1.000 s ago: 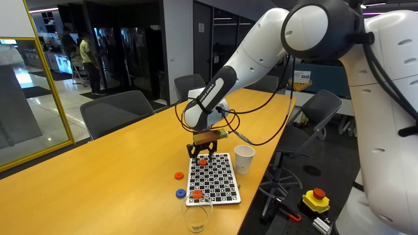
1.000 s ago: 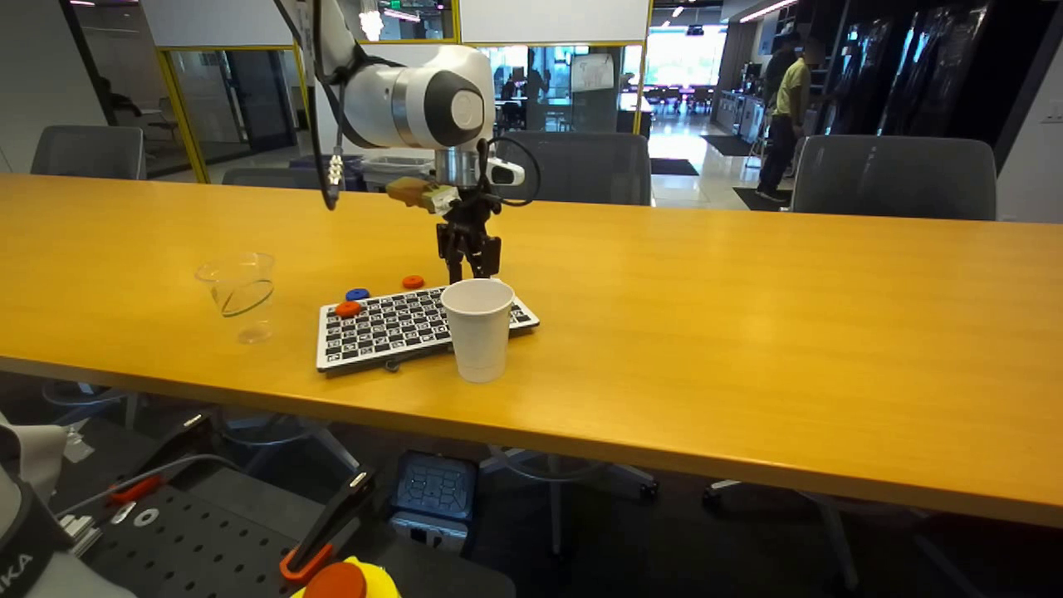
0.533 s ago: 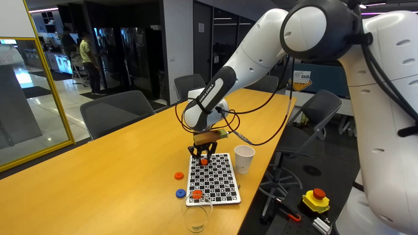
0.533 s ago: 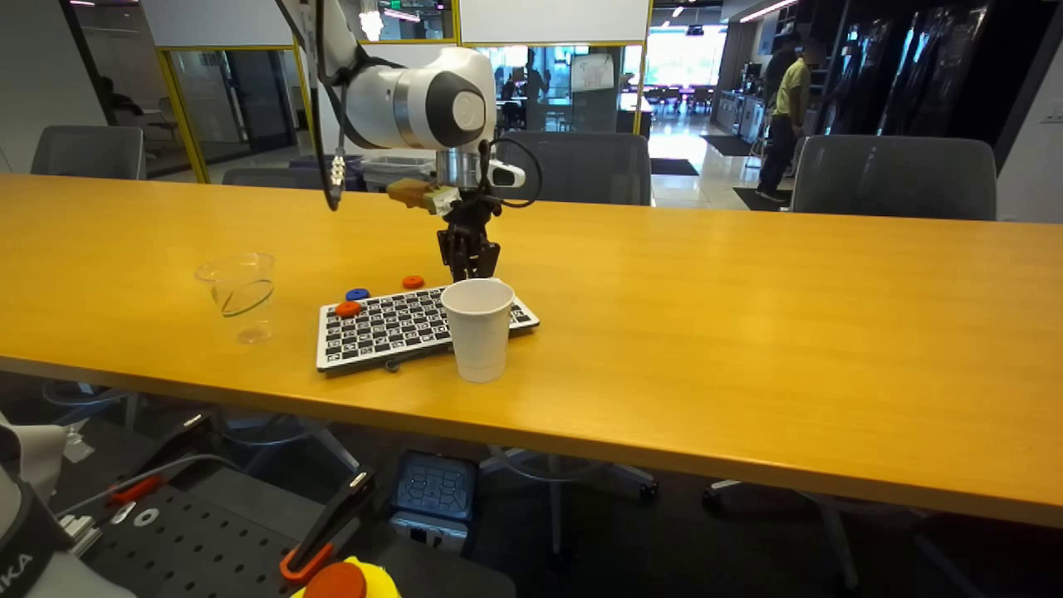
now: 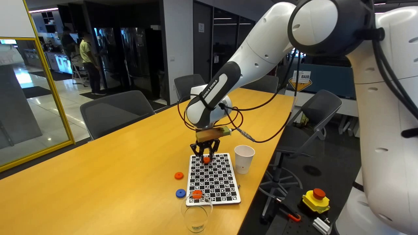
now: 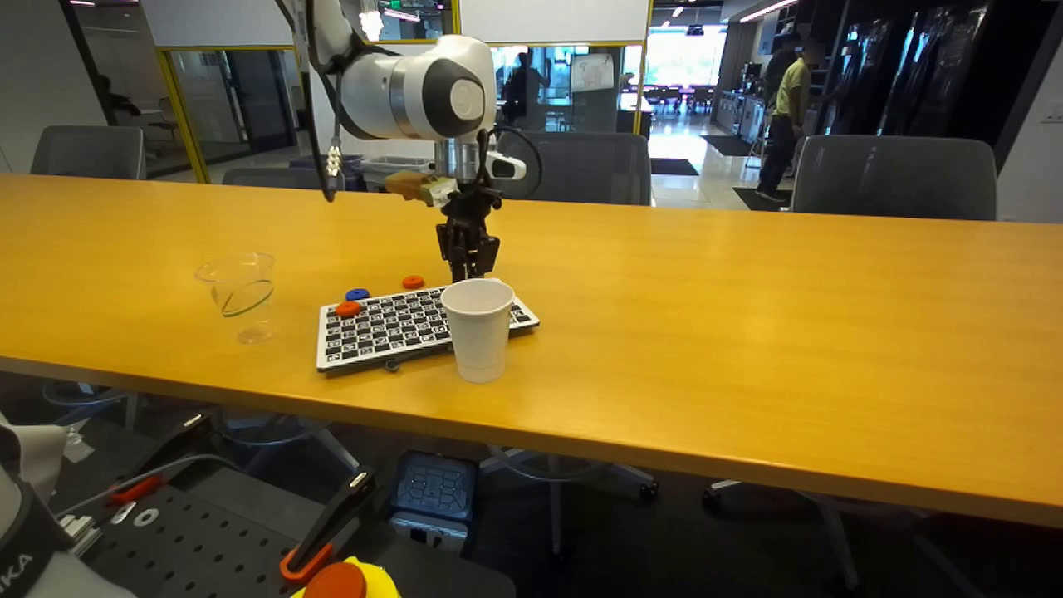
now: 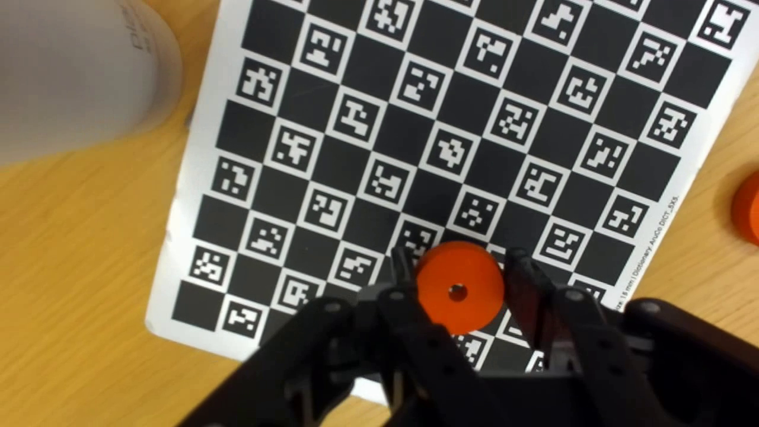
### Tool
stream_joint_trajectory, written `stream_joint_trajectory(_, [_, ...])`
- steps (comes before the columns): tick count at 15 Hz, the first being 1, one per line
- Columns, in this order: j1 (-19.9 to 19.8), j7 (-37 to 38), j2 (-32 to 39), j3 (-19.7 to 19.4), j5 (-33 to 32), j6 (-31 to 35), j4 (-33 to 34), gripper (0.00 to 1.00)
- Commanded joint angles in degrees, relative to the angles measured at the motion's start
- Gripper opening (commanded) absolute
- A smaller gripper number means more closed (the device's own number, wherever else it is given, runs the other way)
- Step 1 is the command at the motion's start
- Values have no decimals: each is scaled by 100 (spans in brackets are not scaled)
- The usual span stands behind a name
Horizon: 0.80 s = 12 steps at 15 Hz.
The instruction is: Put the four orange rings inside the white cup, put the blue ring inside the clear cup
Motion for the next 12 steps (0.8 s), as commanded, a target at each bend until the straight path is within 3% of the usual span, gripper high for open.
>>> stream_joint_trajectory(1, [68, 9, -1132, -168, 46, 215, -1011, 19])
stream_joint_trajectory(6, [-5, 272, -2637, -240, -275, 179, -2163, 19])
stream_joint_trajectory(12, [-403, 646, -4100, 39, -562, 57, -3118, 19])
